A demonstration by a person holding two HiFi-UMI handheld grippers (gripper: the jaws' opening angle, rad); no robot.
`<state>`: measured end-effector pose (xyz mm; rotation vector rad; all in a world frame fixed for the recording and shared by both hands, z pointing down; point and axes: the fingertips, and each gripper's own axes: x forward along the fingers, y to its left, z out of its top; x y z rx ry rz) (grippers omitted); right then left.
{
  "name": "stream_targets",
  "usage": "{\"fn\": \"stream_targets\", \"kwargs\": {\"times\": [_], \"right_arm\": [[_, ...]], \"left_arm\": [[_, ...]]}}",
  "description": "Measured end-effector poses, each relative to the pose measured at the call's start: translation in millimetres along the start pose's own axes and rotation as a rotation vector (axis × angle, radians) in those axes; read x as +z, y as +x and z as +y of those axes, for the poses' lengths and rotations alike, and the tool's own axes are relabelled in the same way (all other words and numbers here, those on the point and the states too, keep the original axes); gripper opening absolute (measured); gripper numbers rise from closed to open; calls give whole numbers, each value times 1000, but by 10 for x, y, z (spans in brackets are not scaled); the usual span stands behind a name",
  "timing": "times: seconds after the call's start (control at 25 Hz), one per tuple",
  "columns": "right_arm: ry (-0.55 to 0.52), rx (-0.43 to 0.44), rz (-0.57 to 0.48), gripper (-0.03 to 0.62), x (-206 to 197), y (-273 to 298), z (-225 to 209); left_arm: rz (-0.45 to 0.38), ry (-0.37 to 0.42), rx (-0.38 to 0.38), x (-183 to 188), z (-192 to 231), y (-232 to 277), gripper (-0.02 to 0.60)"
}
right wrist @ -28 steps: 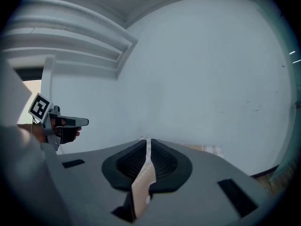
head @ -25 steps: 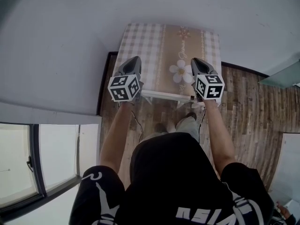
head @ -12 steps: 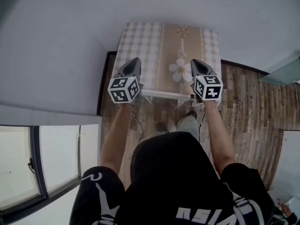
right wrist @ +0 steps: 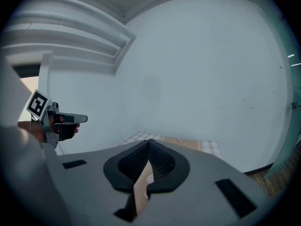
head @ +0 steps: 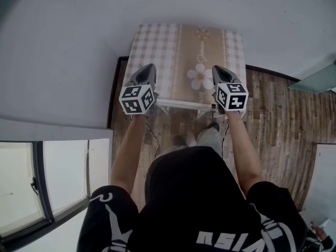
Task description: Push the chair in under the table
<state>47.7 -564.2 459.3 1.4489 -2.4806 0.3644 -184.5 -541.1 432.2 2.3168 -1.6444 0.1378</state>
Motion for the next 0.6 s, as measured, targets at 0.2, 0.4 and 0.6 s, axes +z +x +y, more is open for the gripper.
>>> {"fn": "stream_targets", "kwargs": {"times": [0.2,0.4,0.6], "right_arm": [[-1,3,7,15,-24,-1,-6],[-5,3,16,15,-52,10,-20],[-3,3,21,14,-87,6,-59]], "left_arm": [[2,3,4,-7,-19,-6,26],[3,9,11,-24,-19,-15,25],[2,11,21,-42,-38,6,25]]}}
